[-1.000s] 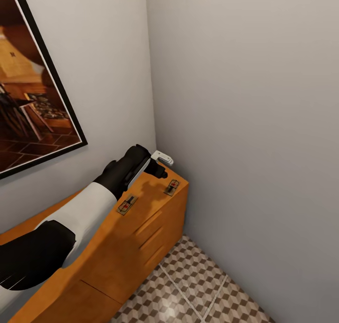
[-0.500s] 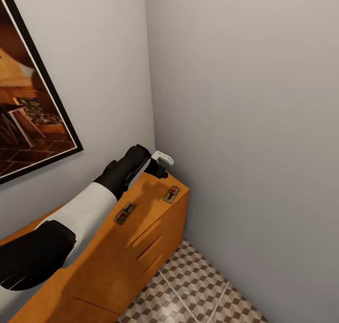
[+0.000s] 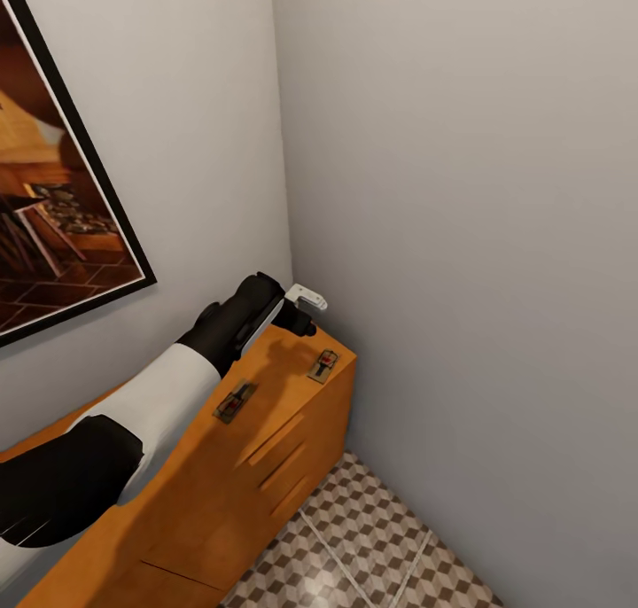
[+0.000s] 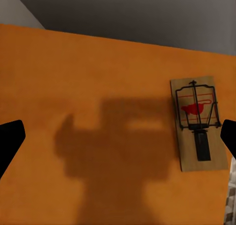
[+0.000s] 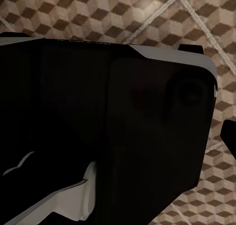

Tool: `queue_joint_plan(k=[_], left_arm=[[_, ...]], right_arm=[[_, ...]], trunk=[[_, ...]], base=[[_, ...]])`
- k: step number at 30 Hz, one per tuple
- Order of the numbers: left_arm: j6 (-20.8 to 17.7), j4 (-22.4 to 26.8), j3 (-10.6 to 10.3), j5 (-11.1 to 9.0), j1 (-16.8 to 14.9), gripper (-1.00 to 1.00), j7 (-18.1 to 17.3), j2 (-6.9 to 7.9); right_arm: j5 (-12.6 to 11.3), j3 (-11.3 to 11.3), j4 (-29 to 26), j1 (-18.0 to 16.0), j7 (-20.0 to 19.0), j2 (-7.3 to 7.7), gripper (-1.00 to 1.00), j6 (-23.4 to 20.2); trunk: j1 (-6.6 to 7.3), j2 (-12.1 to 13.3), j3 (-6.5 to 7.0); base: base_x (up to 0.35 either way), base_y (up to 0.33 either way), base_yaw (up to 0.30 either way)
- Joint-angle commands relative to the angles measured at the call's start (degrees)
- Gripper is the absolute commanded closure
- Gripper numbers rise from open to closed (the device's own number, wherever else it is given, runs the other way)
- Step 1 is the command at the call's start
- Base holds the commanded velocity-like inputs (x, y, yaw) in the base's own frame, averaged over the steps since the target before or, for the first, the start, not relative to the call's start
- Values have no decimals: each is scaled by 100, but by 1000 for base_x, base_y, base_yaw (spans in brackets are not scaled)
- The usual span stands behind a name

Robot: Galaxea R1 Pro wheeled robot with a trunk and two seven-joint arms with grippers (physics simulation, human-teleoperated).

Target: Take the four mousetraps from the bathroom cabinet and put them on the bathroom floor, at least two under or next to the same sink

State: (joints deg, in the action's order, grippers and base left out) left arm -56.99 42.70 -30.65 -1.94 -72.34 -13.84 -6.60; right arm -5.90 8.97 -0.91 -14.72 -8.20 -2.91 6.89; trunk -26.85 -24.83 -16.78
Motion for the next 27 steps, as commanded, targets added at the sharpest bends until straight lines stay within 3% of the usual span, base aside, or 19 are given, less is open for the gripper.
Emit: queue_joint_plan(k=[1,27], left_arm=[[-23,2,-11,-17,-3,-100,4,3],[-23,-13,-20,-26,36,-100,-12,-63]], right_arm=[[-60,45,9,-5,-17,0,-100,23],[-60,45,11,-5,-17,1,-100,23]], trunk=[[-3,-10,-10],[-3,-10,-10]], base=[[0,0,0],[0,0,0]])
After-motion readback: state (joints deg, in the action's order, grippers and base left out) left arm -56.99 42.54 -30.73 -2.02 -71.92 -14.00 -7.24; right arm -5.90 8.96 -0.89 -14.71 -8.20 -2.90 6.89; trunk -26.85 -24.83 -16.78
